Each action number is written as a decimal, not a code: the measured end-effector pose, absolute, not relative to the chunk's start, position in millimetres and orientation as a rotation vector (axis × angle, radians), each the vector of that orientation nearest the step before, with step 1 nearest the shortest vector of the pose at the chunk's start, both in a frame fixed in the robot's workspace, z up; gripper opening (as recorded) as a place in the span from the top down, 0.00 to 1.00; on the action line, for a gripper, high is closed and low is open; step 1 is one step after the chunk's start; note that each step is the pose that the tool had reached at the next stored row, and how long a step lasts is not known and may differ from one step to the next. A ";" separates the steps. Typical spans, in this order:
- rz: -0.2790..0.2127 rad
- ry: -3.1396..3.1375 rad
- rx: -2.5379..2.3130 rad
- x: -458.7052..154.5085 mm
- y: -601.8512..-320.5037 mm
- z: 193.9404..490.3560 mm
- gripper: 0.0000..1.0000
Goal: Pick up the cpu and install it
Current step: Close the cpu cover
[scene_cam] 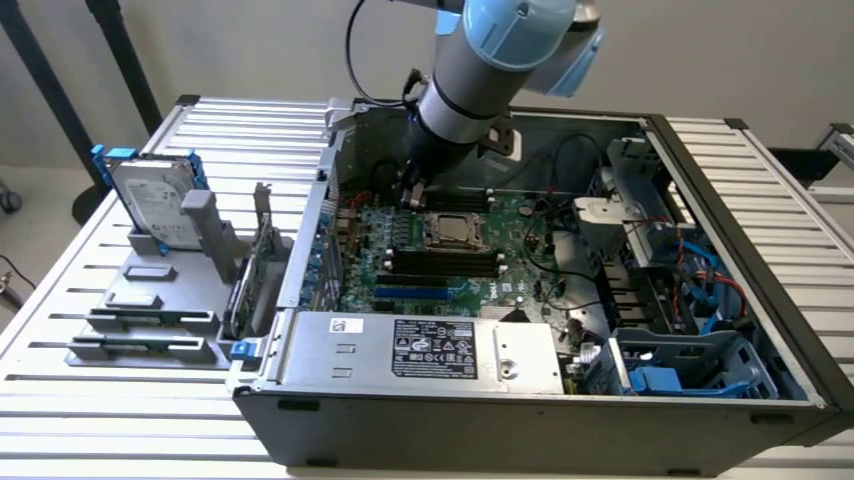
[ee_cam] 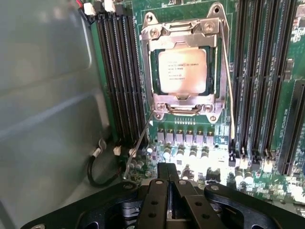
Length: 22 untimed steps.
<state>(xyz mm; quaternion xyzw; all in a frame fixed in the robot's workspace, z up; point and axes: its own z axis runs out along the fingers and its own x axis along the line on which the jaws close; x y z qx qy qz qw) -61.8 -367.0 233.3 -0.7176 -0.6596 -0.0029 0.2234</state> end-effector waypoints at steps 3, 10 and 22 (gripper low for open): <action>-0.016 -1.807 -1.990 -65.7 -366.9 233.6 0.89; -0.020 -1.794 -2.001 -69.6 -367.1 233.6 0.89; -0.026 -1.757 -2.028 -75.7 -367.3 234.0 0.89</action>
